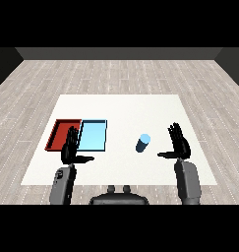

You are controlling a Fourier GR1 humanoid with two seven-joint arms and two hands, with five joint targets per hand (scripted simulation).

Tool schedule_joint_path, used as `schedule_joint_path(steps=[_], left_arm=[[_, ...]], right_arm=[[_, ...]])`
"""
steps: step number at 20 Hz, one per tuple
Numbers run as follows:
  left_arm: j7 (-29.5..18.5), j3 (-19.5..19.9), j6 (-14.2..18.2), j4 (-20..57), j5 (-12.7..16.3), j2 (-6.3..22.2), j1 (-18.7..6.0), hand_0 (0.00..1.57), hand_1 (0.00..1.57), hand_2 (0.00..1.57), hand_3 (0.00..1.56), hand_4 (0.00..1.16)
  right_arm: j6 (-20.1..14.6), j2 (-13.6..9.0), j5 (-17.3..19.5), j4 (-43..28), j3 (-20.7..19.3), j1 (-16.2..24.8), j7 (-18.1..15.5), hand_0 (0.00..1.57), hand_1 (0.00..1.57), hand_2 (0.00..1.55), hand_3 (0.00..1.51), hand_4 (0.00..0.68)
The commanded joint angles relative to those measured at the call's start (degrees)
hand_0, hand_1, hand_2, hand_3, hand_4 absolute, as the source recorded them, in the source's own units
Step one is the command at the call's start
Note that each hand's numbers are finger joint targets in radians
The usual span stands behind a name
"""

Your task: Pick the blue can and put it in the blue box

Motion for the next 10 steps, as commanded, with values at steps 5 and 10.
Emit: schedule_joint_path(steps=[5, 10], left_arm=[[-0.36, 1.83, -0.68, 2.89, 0.94, 1.29, -2.65, 0.0, 0.0, 0.0, 0.0, 0.0], [-2.56, -0.44, 1.18, 2.71, -0.48, -1.42, -0.34, 0.0, 0.0, 0.0, 0.0, 0.0]], right_arm=[[-1.12, -0.64, -0.64, 2.97, -1.05, -3.49, 1.92, 0.0, 0.0, 0.0, 0.0, 0.0], [2.52, -1.13, -3.48, 3.53, -1.35, -1.06, 2.73, 0.0, 0.0, 0.0, 0.0, 0.0]])
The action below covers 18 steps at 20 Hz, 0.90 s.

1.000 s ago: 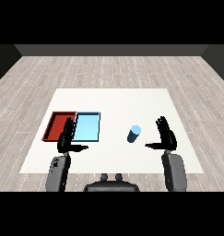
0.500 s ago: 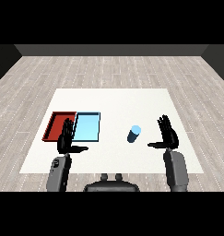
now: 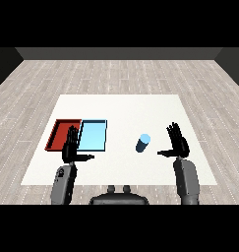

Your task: Pick the blue can and put it in the blue box

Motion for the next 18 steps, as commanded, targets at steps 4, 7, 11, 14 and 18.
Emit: schedule_joint_path(steps=[4, 7, 11, 14, 18], left_arm=[[0.47, 0.31, -1.18, 0.22, 1.65, 0.25, 0.13, 0.0, 0.0, 0.0, 0.0, 0.0], [1.2, -1.14, -0.09, -5.54, 0.93, -0.56, 4.27, 0.0, 0.0, 0.0, 0.0, 0.0], [0.41, 1.47, -0.52, -0.19, 1.97, 0.83, 0.38, 0.0, 0.0, 0.0, 0.0, 0.0], [0.03, 1.82, -0.49, 1.59, 2.53, 0.71, -1.86, 0.0, 0.0, 0.0, 0.0, 0.0], [3.22, -2.04, 0.43, -9.95, 2.02, -1.32, 5.79, 0.0, 0.0, 0.0, 0.0, 0.0]], right_arm=[[-0.53, 0.12, -1.67, 3.46, -0.2, -2.37, 2.96, 0.0, 0.0, 0.0, 0.0, 0.0], [-1.06, 0.97, 0.22, 9.35, 0.41, -4.76, -0.56, 0.0, 0.0, 0.0, 0.0, 0.0], [-3.63, 4.98, 2.94, 11.15, 3.24, -3.33, -2.98, 0.0, 0.0, 0.0, 0.0, 0.0], [-2.03, 2.14, 1.65, 15.29, 1.58, -6.25, -3.03, 0.0, 0.0, 0.0, 0.0, 0.0], [-4.85, 3.32, 1.36, 17.24, 1.41, -9.0, -0.65, 0.0, 0.0, 0.0, 0.0, 0.0]])
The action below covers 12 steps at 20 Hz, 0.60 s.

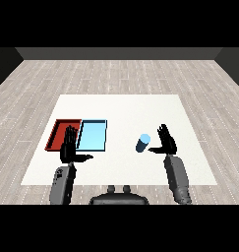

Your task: Pick the blue can and put it in the blue box

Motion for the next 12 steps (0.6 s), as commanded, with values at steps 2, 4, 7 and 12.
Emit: schedule_joint_path(steps=[2, 4, 7, 12], left_arm=[[-5.83, -0.96, 0.01, 3.05, -1.98, -1.28, 1.81, 0.0, 0.0, 0.0, 0.0, 0.0], [2.11, -0.21, 0.27, -3.28, 0.28, 0.46, 1.04, 0.0, 0.0, 0.0, 0.0, 0.0], [-3.28, 0.74, -0.54, 4.5, -0.16, 0.13, -0.6, 0.0, 0.0, 0.0, 0.0, 0.0], [-1.99, 1.29, -0.18, 3.16, 0.09, 0.76, -1.19, 0.0, 0.0, 0.0, 0.0, 0.0]], right_arm=[[0.33, -1.17, -1.73, -2.55, -0.18, 0.96, 2.92, 0.0, 0.0, 0.0, 0.0, 0.0], [-1.06, 0.9, -1.85, -7.18, 1.8, 3.83, 5.2, 0.0, 0.0, 0.0, 0.0, 0.0], [1.07, 0.04, -0.46, 2.83, 0.88, 0.83, -2.11, 0.0, 0.0, 0.0, 0.0, 0.0], [-0.61, 2.78, 0.96, 4.28, 3.47, 0.96, -2.19, 0.0, 0.0, 0.0, 0.0, 0.0]])
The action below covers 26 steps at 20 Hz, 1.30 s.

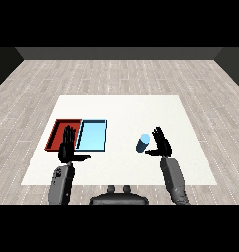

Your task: Pick the blue can and put it in the blue box

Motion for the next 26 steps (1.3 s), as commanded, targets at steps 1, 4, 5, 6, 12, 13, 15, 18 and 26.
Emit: schedule_joint_path(steps=[1, 4, 5, 6, 12, 13, 15, 18, 26], left_arm=[[-1.76, -2.32, 1.53, 1.08, -1.87, -2.27, 0.7, 0.0, 0.0, 0.0, 0.0, 0.0], [1.42, -0.7, -0.19, -1.75, 0.48, -0.23, 1.63, 0.0, 0.0, 0.0, 0.0, 0.0], [2.08, -0.15, 0.73, -2.74, 0.25, 0.16, 0.38, 0.0, 0.0, 0.0, 0.0, 0.0], [1.38, -2.09, 1.5, -4.12, -1.4, -1.07, 1.94, 0.0, 0.0, 0.0, 0.0, 0.0], [1.31, -2.07, 0.29, -6.93, -0.16, -0.98, 4.85, 0.0, 0.0, 0.0, 0.0, 0.0], [-0.24, 1.4, -0.01, 1.22, 0.71, 0.84, -1.88, 0.0, 0.0, 0.0, 0.0, 0.0], [-1.59, -1.89, 0.33, -1.83, -0.99, -1.25, 2.01, 0.0, 0.0, 0.0, 0.0, 0.0], [-2.61, -1.12, -0.31, -1.97, -0.86, -0.53, 3.73, 0.0, 0.0, 0.0, 0.0, 0.0], [-0.45, -1.91, 2.51, -1.62, -2.24, -1.5, 0.82, 0.0, 0.0, 0.0, 0.0, 0.0]], right_arm=[[-0.3, 0.39, 0.55, 2.53, 0.6, -1.08, -1.68, 0.0, 0.0, 0.0, 0.0, 0.0], [-1.58, 2.76, 0.44, 0.77, 2.22, -0.39, -0.7, 0.0, 0.0, 0.0, 0.0, 0.0], [0.95, -0.81, -0.37, 6.9, -0.61, -4.27, -2.37, 0.0, 0.0, 0.0, 0.0, 0.0], [-2.31, 2.67, 0.24, 0.09, 2.35, -0.26, 0.98, 0.0, 0.0, 0.0, 0.0, 0.0], [-1.71, 2.47, 2.15, 11.77, 1.57, -6.04, -6.34, 0.0, 0.0, 0.0, 0.0, 0.0], [-2.16, 3.23, 1.53, 9.24, 2.22, -4.93, -5.0, 0.0, 0.0, 0.0, 0.0, 0.0], [0.41, 0.0, -0.35, 6.24, 0.99, -3.2, -1.99, 0.0, 0.0, 0.0, 0.0, 0.0], [-3.41, 2.72, 0.17, 7.74, 1.66, -7.74, -0.75, 0.0, 0.0, 0.0, 0.0, 0.0], [-3.23, 3.23, 1.92, 14.46, 2.3, -9.12, -5.68, 0.0, 0.0, 0.0, 0.0, 0.0]])
